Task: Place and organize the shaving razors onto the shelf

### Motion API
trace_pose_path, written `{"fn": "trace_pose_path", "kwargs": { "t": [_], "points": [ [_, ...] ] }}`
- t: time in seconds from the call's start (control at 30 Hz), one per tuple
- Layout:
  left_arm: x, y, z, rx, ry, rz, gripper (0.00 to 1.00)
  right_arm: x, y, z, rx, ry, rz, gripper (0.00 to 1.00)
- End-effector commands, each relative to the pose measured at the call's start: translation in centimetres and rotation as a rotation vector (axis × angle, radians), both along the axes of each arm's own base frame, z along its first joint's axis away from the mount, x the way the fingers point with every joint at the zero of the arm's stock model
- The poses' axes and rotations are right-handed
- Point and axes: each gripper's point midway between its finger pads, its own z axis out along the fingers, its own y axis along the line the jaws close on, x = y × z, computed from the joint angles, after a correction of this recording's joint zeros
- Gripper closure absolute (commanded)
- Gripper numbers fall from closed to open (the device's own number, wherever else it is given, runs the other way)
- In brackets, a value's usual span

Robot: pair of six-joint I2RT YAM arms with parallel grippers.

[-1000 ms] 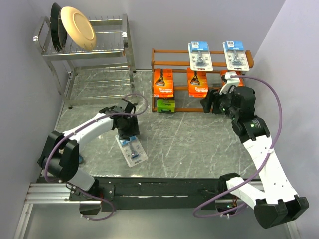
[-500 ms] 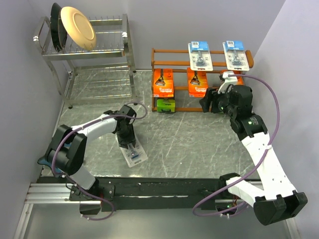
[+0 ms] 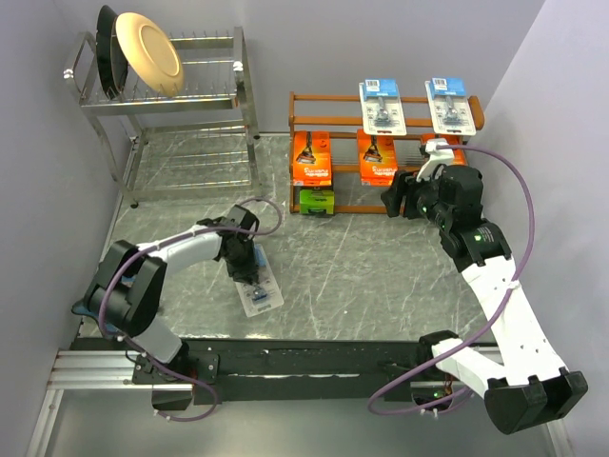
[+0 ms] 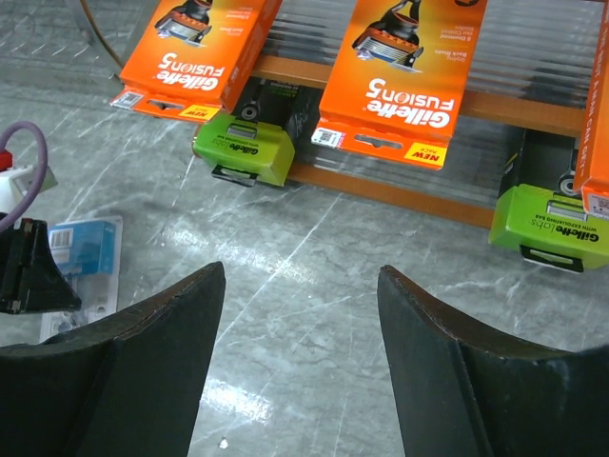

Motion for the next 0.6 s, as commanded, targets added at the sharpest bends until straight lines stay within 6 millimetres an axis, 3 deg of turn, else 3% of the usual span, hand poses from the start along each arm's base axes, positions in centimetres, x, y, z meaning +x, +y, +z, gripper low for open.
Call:
{"fn": "trace_pose_path", "kwargs": {
  "t": [0.0,0.03,0.1,0.23,0.4,0.57],
  "points": [
    [1.1,1.1,-0.5,0.033,-0.135,-0.073,0.72,-0.2,0.0,1.3,0.022,-0.053,0.002,0.27],
    [1.2,1.3,-0.4,0.044,-0.154,-0.084,0.65,-0.2,0.0,1.2,0.022,-0.053,0.001,0.27],
    [1.8,1.5,-0.1,0.046,-0.199,-0.096,0.62,-0.6,0.0,1.0,0.026,-0.055,0.003,0.27],
    [2.2,0.5,0.9,-0.009,-0.241,-0.182,0.83,-1.1,-0.1,0.6,0.035,-0.045,0.005,0.27],
    [0.4,-0.2,3.3,-0.081,-0.228,-0.264,0.94,-1.4,-0.5,1.0,0.013,-0.061,-0.003,0.27],
    [-0.1,-3.2,10.1,-0.262,-0.342,-0.387,0.98,-1.3,-1.2,1.6,-0.015,-0.082,-0.026,0.27]
  ]
}}
